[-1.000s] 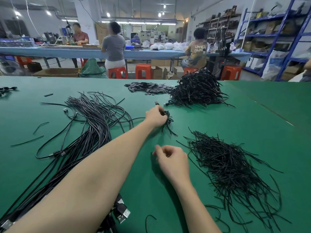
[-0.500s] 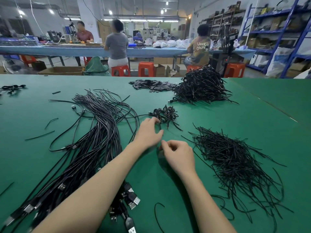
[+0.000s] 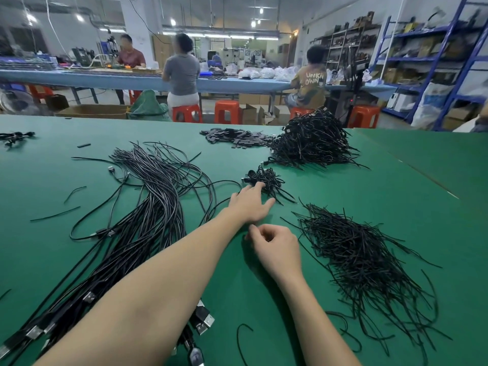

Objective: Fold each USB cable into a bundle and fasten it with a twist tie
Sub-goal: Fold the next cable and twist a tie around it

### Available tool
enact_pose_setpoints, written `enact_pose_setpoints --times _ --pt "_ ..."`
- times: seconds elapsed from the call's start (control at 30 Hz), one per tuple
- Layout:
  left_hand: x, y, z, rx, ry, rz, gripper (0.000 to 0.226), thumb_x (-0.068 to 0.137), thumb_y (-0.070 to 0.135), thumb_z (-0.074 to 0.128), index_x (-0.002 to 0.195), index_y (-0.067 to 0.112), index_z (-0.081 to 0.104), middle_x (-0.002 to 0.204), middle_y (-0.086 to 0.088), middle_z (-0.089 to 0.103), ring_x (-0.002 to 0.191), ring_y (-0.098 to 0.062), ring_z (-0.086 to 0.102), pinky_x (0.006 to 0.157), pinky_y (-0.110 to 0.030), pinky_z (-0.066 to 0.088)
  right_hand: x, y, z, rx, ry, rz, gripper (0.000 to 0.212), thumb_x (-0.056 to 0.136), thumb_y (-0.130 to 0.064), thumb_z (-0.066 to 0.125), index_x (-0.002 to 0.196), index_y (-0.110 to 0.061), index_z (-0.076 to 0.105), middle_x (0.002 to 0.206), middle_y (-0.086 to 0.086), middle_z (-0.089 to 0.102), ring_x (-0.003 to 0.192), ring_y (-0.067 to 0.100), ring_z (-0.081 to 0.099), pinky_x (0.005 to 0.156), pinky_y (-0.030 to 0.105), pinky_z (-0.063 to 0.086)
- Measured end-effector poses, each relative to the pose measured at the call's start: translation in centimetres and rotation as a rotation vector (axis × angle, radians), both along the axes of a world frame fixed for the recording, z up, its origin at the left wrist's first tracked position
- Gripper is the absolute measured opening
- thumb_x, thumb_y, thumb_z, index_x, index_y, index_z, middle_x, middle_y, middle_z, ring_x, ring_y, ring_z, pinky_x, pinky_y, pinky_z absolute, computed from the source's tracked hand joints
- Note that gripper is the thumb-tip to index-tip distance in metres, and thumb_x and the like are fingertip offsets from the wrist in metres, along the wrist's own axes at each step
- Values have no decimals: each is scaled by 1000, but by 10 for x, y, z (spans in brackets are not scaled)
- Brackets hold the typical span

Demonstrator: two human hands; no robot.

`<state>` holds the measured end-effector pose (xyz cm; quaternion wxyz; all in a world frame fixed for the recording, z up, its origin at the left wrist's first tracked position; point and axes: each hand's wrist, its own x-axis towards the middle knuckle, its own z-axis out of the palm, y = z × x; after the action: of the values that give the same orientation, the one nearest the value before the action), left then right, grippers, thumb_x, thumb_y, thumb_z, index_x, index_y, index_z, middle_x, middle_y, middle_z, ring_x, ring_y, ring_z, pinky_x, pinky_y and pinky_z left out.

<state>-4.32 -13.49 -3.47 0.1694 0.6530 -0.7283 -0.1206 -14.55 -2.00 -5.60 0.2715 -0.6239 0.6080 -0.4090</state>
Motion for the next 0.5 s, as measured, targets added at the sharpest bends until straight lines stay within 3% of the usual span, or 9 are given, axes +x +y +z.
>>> enact_pose_setpoints --times 0.1,0.2,0.33,0.5 --pt "8 -4 -2 7 -71 -51 53 101 49 39 148 24 33 151 -6 45 147 -24 29 118 -52 21 0 -1 -1 -9 5 1 36 90 -44 59 80 -11 70 69 4 65 70 23 59 64 30 48" --pt "21 2 -4 -11 -98 -75 45 102 42 40 141 20 43 146 -5 50 140 -23 38 116 -46 27 0 -2 -1 -9 16 -12 37 91 -45 60 81 -10 71 68 5 62 69 23 58 62 30 46" --pt "35 20 -11 -227 -168 162 38 99 35 48 131 13 49 135 -8 53 127 -27 46 103 -43 38 1 -1 1 6 19 -19 37 90 -45 60 82 -11 72 68 6 62 69 24 59 63 30 46" --pt "37 44 1 -127 -307 308 29 97 27 48 122 15 57 125 -9 61 123 -29 48 101 -43 36 1 2 4 36 0 -2 33 90 -43 61 75 -16 74 59 -6 62 64 17 59 60 28 43"
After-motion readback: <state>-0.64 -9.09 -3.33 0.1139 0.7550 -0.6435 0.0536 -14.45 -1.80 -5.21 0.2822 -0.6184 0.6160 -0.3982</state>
